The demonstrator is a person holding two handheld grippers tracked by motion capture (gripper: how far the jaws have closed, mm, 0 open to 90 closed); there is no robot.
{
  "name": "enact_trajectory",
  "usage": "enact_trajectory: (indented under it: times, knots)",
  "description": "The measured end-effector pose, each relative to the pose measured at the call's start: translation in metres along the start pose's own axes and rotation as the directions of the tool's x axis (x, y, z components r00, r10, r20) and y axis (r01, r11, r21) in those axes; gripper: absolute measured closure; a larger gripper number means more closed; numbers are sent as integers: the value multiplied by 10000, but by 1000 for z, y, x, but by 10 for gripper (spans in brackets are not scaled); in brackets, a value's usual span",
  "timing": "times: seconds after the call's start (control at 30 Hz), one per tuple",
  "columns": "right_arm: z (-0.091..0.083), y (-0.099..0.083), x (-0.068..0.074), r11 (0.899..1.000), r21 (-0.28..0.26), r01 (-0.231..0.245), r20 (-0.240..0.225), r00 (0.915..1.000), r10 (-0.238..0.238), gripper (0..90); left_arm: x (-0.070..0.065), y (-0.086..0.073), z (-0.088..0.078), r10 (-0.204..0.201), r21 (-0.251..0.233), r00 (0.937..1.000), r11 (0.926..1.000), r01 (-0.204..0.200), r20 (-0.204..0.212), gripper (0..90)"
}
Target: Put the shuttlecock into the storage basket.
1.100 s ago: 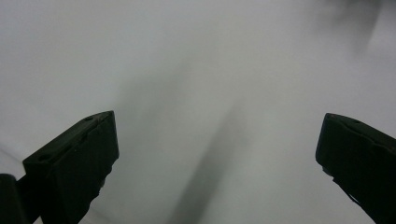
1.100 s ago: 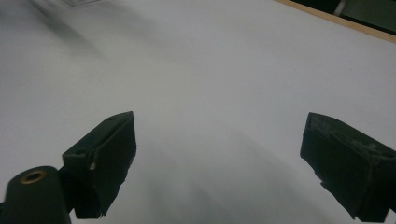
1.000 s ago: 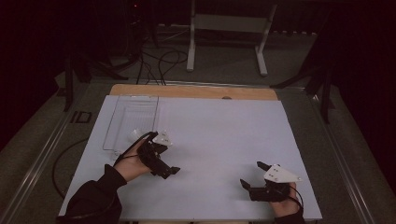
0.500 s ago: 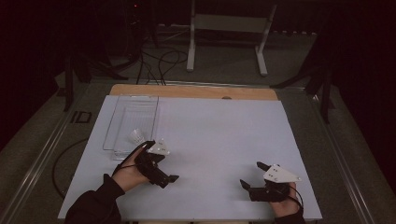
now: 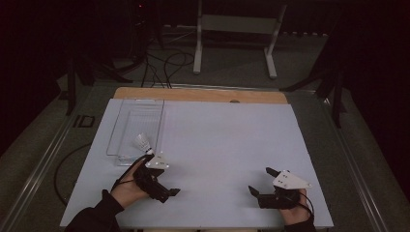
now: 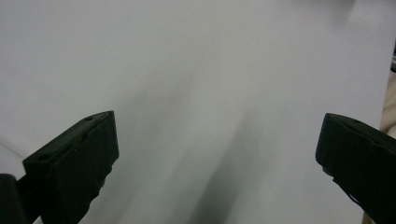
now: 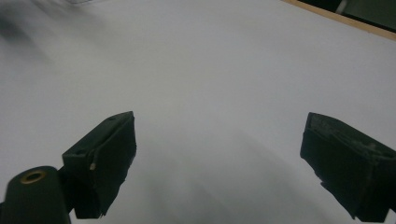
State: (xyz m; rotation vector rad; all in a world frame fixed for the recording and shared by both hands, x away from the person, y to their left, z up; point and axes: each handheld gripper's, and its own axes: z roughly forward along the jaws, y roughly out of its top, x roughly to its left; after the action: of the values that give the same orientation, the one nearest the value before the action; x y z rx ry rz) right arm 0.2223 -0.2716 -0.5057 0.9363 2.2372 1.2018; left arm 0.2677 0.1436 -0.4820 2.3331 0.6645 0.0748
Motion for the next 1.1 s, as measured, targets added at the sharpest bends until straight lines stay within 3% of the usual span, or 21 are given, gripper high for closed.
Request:
enact_trajectory:
  times: [0.6, 0.77, 1.1]
  knots:
    - [0, 0, 1, 10000, 49, -24, -16, 10000, 24, 105, -9, -38, -8, -416, -278, 9978, 9988, 402, -507, 1]
    - [1, 0, 0, 10000, 59, -10, -29, 10000, 10, 105, -8, -48, -12, -550, -322, 9950, 9981, 524, -836, 1]
    - [1, 0, -1, 10000, 36, 0, 7, 10000, 0, 105, -5, -62, -21, -1187, -851, 9856, 9904, 1089, -1201, 1]
